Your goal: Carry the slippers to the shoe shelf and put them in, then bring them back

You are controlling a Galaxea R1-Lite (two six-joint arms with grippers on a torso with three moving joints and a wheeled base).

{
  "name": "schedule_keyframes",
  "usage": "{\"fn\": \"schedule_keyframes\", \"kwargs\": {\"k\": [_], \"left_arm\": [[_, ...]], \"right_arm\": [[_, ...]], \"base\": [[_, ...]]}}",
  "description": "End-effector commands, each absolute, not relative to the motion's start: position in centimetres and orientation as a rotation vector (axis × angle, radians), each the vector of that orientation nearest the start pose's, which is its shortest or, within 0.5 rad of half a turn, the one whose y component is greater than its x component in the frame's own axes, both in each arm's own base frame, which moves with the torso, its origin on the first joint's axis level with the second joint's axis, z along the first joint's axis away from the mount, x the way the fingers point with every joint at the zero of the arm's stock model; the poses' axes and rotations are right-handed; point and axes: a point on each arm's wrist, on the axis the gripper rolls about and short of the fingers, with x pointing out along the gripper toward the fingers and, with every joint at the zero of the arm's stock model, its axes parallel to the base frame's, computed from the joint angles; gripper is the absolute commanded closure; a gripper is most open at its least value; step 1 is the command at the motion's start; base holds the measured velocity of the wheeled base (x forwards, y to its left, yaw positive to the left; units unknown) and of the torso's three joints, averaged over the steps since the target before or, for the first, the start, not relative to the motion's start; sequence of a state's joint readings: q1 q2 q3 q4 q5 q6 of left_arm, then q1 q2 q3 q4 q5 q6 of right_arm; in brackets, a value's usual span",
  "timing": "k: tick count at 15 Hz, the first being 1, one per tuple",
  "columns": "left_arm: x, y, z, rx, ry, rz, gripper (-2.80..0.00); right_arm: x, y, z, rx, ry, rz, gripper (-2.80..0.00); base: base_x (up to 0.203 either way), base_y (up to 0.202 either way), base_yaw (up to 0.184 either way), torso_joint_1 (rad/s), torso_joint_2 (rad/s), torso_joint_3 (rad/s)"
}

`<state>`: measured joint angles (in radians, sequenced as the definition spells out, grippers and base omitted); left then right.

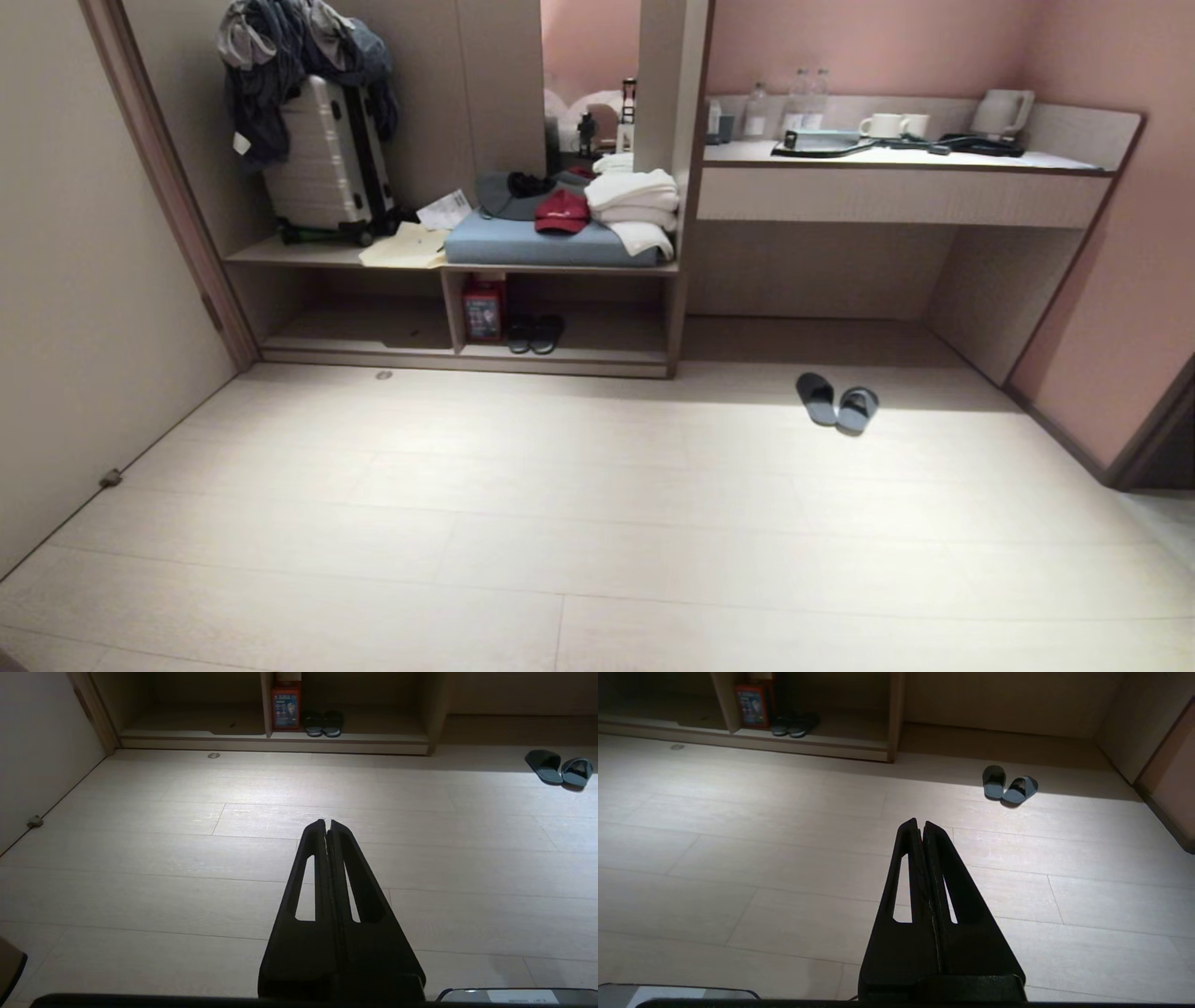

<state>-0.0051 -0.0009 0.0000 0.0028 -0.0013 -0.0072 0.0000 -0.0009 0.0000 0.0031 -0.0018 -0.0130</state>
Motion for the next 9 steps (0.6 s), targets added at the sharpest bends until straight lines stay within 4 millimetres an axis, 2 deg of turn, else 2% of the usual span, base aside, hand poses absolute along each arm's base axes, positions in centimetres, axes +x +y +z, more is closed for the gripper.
{"fn": "schedule_keyframes", "kwargs": {"k": [1, 9], "left_arm": [[-2.27, 0.01, 7.47, -0.008, 0.005, -0.006, 0.00], [-2.27, 0.01, 7.47, -0.005, 0.005, -0.006, 0.00]], "right_arm": [[-2.28, -0.01, 7.52, -0.014, 0.003, 0.000, 0.00], [-2.28, 0.00, 7.50, -0.021, 0.005, 0.003, 0.00]], "base": [[0.000, 0.000, 0.000, 0.000, 0.00, 0.000], [0.000, 0.000, 0.000, 0.000, 0.00, 0.000]]}}
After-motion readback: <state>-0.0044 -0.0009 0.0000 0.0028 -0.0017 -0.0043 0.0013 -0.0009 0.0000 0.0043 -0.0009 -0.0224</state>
